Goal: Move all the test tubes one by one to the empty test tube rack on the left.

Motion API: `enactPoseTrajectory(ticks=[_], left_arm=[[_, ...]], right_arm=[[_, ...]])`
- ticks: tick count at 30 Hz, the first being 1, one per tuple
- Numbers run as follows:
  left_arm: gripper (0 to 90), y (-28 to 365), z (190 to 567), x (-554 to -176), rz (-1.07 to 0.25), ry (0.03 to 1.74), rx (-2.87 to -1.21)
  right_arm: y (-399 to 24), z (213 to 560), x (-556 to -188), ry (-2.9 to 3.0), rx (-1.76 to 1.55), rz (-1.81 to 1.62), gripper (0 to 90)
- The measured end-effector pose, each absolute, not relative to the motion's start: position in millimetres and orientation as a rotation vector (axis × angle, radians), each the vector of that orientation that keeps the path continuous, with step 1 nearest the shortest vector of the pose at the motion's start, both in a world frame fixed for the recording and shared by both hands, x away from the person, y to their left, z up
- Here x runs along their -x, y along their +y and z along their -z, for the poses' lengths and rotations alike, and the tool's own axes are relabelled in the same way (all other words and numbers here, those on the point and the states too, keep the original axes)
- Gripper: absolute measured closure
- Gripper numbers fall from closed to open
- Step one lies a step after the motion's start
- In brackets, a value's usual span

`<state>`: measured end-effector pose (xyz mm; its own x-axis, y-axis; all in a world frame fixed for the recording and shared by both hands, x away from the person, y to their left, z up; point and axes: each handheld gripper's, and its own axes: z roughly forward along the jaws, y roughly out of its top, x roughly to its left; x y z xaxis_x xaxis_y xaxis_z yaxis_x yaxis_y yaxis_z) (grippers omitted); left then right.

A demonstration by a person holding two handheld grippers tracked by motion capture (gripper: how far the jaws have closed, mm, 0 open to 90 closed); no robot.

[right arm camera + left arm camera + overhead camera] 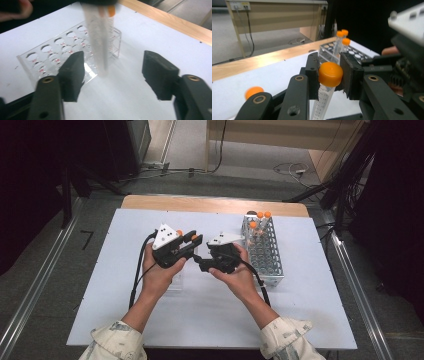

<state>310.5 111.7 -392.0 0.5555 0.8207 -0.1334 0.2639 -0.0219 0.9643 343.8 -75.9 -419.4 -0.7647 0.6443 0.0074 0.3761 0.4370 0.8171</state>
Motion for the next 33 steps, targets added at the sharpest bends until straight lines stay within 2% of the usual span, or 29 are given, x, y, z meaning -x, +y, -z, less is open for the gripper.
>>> enactPoseTrajectory(ticks=[7, 20, 33], left_arm=[[70.5, 129, 388, -317, -0.603, 1.004, -1.515], [70.4, 149, 394, -326, -0.637, 1.077, -1.469], [70.3, 148, 410, -334, -0.656, 1.096, -1.496]], right_arm=[[-78, 425, -344, 2.385, -0.904, -1.227, 23.8], [-78, 428, -340, 2.374, -0.905, -1.237, 23.4], [-77, 429, -338, 2.381, -0.894, -1.238, 23.6]])
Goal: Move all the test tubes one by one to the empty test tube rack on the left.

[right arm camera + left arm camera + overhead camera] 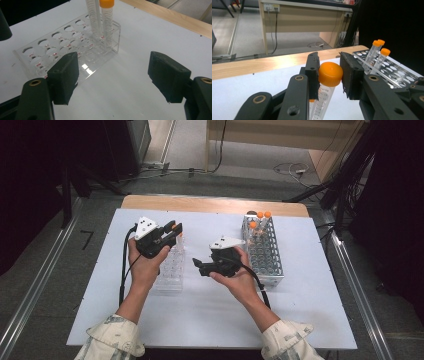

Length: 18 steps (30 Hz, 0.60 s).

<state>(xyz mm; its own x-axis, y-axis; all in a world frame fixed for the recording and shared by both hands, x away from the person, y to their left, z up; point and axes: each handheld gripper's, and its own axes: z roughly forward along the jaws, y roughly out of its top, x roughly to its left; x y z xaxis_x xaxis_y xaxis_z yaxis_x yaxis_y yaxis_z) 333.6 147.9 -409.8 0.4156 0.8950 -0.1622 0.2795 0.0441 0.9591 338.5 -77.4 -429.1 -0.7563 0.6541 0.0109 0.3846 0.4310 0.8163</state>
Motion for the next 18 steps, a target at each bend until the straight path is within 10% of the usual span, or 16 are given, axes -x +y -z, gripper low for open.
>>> enactPoseTrajectory(ticks=[18], left_arm=[[69.9, 141, 432, -337, -0.68, 1.139, -1.576]], right_arm=[[-80, 429, -336, 2.38, -0.897, -1.248, 23.6]])
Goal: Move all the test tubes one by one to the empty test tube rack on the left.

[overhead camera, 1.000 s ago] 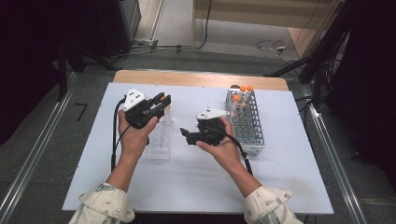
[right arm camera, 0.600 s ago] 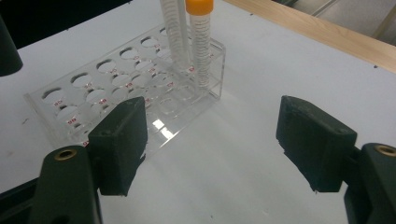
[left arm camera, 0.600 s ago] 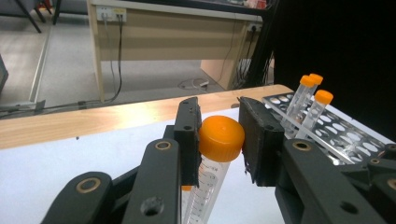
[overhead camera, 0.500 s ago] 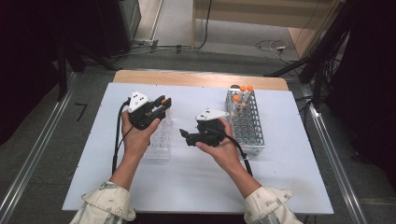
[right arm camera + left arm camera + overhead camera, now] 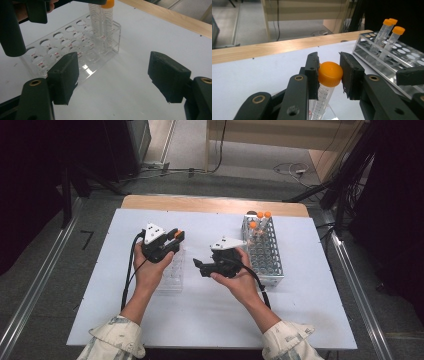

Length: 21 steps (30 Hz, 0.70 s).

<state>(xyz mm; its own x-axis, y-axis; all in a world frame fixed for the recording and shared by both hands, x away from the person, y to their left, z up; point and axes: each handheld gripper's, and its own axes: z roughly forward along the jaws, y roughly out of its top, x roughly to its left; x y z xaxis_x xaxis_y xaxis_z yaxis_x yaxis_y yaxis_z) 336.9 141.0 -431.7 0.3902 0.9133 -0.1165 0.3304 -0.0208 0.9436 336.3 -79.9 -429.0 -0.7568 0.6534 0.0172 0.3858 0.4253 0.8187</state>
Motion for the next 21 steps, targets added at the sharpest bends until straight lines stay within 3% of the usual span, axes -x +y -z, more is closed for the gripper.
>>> enactPoseTrajectory(ticks=[9, 21], left_arm=[[59.1, 138, 432, -337, -0.677, 1.125, -1.59], [34.3, 139, 426, -332, -0.622, 1.116, -1.544]], right_arm=[[-79, 430, -336, 2.378, -0.897, -1.249, 23.6], [-92, 424, -337, 2.298, -0.902, -1.24, 23.7]])
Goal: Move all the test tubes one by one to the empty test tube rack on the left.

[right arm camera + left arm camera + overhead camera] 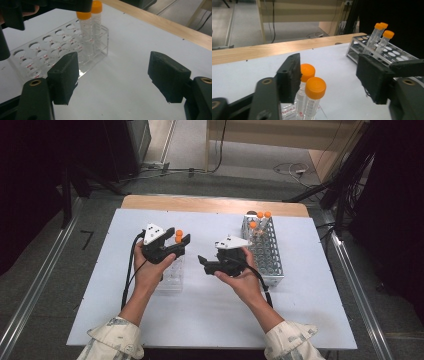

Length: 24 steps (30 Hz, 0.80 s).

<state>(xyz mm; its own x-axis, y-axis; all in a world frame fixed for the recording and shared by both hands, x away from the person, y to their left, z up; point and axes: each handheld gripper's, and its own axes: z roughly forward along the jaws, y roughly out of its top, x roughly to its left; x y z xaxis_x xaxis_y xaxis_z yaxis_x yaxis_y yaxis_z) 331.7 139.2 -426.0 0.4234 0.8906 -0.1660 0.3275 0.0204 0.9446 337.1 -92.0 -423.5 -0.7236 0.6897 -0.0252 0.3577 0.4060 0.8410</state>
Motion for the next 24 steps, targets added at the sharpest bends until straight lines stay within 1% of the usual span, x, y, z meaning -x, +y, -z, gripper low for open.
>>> enactPoseTrajectory(ticks=[4, 7, 16, 24], left_arm=[[25.8, 140, 424, -330, -0.599, 1.13, -1.528], [22.9, 141, 425, -329, -0.594, 1.145, -1.533], [21.0, 146, 425, -328, -0.615, 1.177, -1.532], [18.4, 148, 425, -328, -0.62, 1.19, -1.527]], right_arm=[[-102, 419, -338, 2.258, -0.917, -1.245, 23.6], [-112, 415, -340, 2.228, -0.944, -1.241, 23.6], [-153, 406, -354, 2.099, -1.055, -1.214, 23.9], [-172, 407, -364, 2.041, -1.113, -1.185, 24.2]])
